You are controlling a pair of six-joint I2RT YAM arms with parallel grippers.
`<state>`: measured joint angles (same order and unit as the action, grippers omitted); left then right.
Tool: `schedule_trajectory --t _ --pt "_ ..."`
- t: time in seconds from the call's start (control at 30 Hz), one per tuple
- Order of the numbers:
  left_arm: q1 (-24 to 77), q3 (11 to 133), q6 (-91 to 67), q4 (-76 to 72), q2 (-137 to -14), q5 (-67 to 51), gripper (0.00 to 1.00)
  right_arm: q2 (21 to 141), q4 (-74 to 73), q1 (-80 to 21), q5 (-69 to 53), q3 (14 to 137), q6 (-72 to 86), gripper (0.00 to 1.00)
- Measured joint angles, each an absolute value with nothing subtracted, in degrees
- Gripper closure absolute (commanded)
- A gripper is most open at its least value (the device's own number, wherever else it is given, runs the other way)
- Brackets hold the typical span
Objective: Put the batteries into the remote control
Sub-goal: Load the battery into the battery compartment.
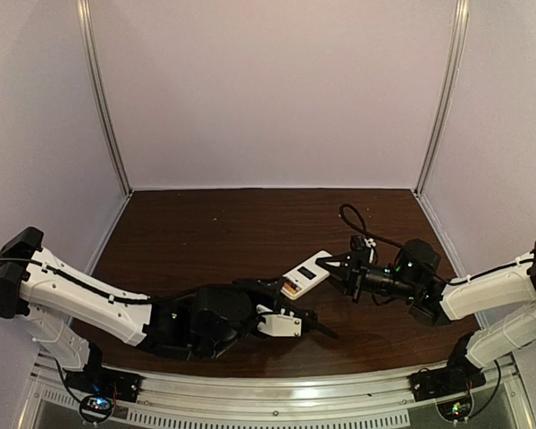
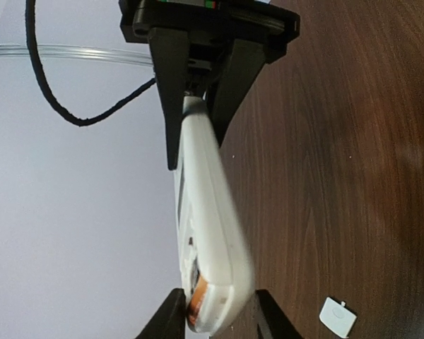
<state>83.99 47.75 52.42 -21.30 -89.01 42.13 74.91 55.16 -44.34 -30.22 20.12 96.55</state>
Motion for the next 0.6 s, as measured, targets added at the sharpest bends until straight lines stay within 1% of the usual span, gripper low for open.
schedule_trajectory --t 0.07,0.13,0.47,0.6 --pt "84.1 47.5 52.3 -21.1 -89.0 42.1 0.46 74.8 55.1 -44.3 -30.2 20.2 95.6 1.00" --pt "84.2 47.2 52.0 -20.6 -88.9 41.7 0.40 74.7 55.2 -44.3 -30.2 20.3 94.7 1.00" --pt "84.2 46.0 49.5 -17.3 -82.9 38.5 0.27 74.5 60.9 -43.7 -29.2 20.3 93.1 1.00" --pt "84.2 43.7 47.5 -16.9 -78.9 36.6 0.22 74.5 61.6 -43.6 -28.7 20.4 92.2 1.00"
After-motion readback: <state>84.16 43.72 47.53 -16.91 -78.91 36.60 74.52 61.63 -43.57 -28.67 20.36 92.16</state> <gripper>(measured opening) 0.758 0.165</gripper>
